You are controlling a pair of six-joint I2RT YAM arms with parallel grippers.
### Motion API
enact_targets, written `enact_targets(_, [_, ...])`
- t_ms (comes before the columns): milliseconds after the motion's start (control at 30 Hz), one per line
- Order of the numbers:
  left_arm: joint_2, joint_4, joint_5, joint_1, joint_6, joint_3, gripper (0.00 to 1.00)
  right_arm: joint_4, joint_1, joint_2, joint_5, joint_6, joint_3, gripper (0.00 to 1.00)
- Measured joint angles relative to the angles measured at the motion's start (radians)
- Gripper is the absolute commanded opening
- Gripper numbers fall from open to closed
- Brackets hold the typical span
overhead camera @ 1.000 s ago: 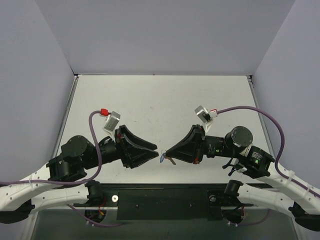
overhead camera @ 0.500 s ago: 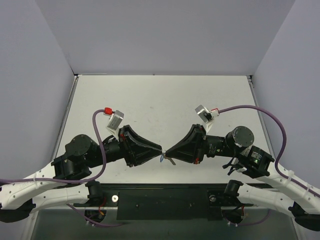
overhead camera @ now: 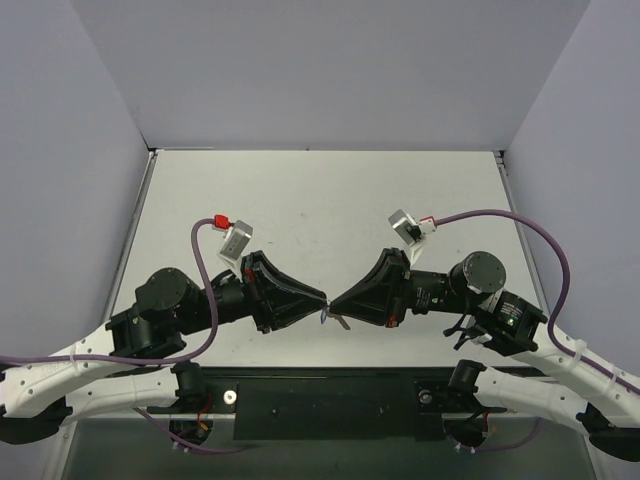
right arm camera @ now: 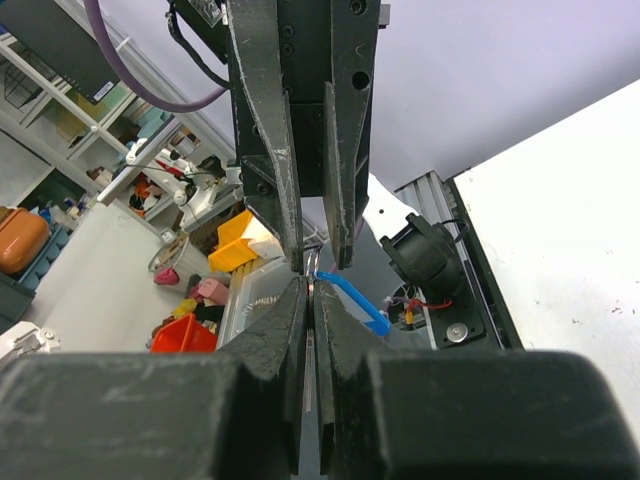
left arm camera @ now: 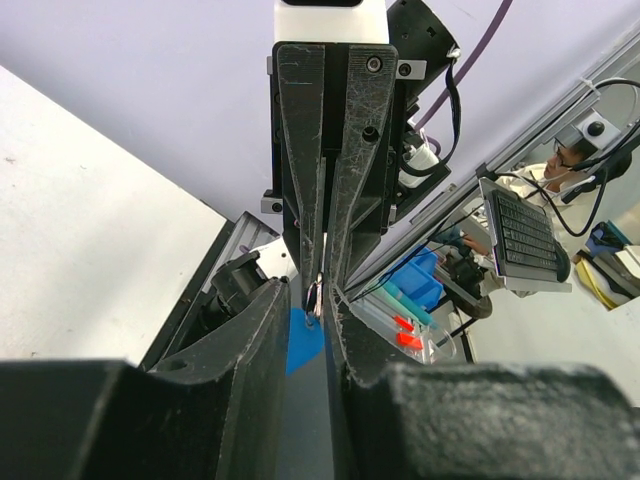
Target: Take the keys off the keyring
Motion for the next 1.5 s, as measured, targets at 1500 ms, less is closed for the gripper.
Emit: enact_targets(1500, [0.053, -0.363, 0.055, -0.003, 0.023, 0.163, 0.00, -0.215, 0.016, 0.109, -0.097, -0.066, 0.101, 0.00])
